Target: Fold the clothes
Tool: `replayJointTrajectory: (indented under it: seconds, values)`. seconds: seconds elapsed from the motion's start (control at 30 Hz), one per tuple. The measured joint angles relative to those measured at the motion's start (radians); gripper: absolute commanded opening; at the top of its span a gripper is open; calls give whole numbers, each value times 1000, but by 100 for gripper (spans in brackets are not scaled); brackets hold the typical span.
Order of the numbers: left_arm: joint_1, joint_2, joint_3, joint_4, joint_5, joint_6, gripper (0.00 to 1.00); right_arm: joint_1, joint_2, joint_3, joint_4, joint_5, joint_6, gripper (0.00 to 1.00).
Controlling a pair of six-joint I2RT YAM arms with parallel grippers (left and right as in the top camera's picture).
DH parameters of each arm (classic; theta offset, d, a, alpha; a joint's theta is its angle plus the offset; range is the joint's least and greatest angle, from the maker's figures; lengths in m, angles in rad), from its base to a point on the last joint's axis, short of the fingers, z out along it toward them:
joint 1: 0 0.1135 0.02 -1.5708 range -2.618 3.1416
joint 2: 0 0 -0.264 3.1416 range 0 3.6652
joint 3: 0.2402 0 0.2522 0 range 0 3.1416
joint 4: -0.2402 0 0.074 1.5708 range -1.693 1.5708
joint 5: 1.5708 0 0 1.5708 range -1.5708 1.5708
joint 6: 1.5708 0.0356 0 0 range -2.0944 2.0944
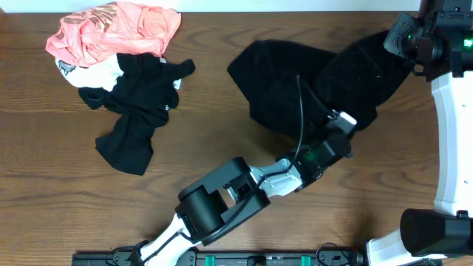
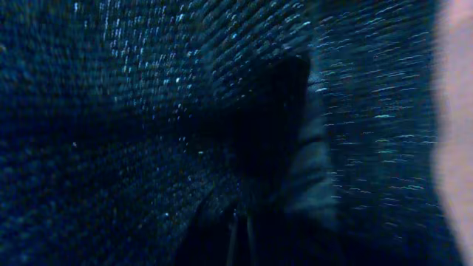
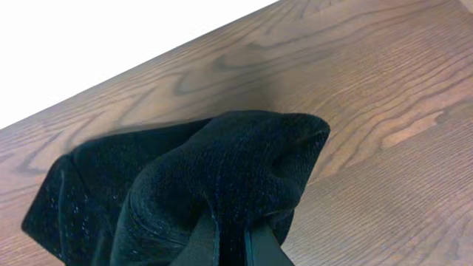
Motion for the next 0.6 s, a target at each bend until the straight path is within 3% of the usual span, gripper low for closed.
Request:
replayJointTrajectory:
  seconds: [0.2,0.6]
  values:
    - [31,-8,6,-142,-58,-3,6,0,0,0,-8,-17,0,1]
    - [138,-226,0,-661,-44,-119,6,0,0,0,-6,-16,-5,1]
